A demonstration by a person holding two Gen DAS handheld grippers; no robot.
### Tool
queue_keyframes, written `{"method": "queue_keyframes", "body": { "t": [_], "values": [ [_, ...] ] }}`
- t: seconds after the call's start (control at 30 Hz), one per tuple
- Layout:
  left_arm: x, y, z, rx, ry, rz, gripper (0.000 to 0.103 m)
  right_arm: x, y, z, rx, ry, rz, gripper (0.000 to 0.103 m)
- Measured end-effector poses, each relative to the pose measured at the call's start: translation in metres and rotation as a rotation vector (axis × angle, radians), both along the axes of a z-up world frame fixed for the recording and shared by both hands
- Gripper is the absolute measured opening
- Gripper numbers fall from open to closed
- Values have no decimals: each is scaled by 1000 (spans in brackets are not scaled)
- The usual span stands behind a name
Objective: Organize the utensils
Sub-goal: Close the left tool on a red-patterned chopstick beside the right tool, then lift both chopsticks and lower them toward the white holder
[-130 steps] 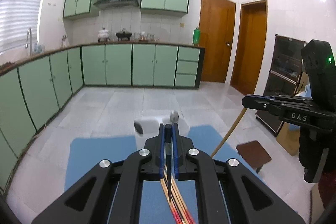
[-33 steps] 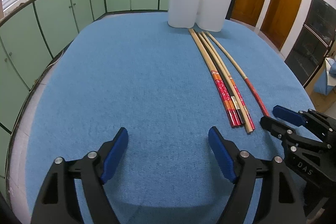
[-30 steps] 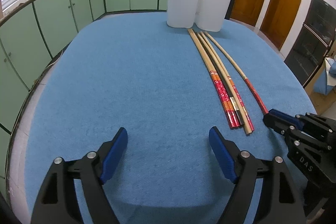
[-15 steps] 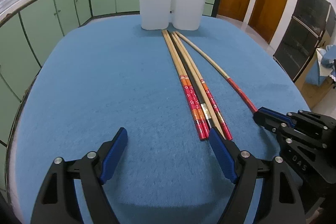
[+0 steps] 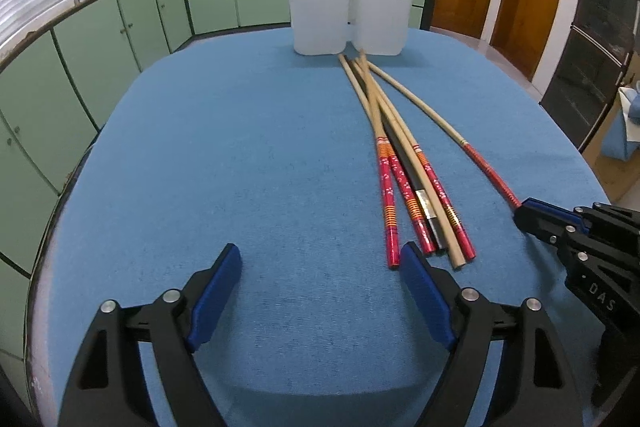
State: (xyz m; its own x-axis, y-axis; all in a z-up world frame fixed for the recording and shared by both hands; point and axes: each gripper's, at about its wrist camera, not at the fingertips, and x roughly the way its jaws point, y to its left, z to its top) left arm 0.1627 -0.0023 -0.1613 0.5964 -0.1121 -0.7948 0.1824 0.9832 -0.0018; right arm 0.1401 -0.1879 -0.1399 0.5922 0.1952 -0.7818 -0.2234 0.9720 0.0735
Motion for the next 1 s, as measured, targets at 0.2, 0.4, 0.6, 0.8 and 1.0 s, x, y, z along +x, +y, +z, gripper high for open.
{"method": "queue_keyframes", "body": {
  "t": [0.2, 0.4, 0.6, 0.8, 1.0],
  "values": [
    [6, -8, -2, 8, -3, -14, 67, 2, -1, -1, 15, 2, -4, 7],
    [3, -16, 0, -23, -15, -41, 26, 2, 0, -2, 9, -4, -6, 6],
    [5, -11, 0, -88, -8, -13, 6, 1, -6, -1, 42, -4, -12, 5],
    [-1, -5, 13, -83, -35, -5, 6, -4, -9, 9, 47, -29, -11, 5],
    [-16, 2, 48, -69, -123, -6, 6, -10, -12, 38, 43, -108, 4, 5]
  ]
}}
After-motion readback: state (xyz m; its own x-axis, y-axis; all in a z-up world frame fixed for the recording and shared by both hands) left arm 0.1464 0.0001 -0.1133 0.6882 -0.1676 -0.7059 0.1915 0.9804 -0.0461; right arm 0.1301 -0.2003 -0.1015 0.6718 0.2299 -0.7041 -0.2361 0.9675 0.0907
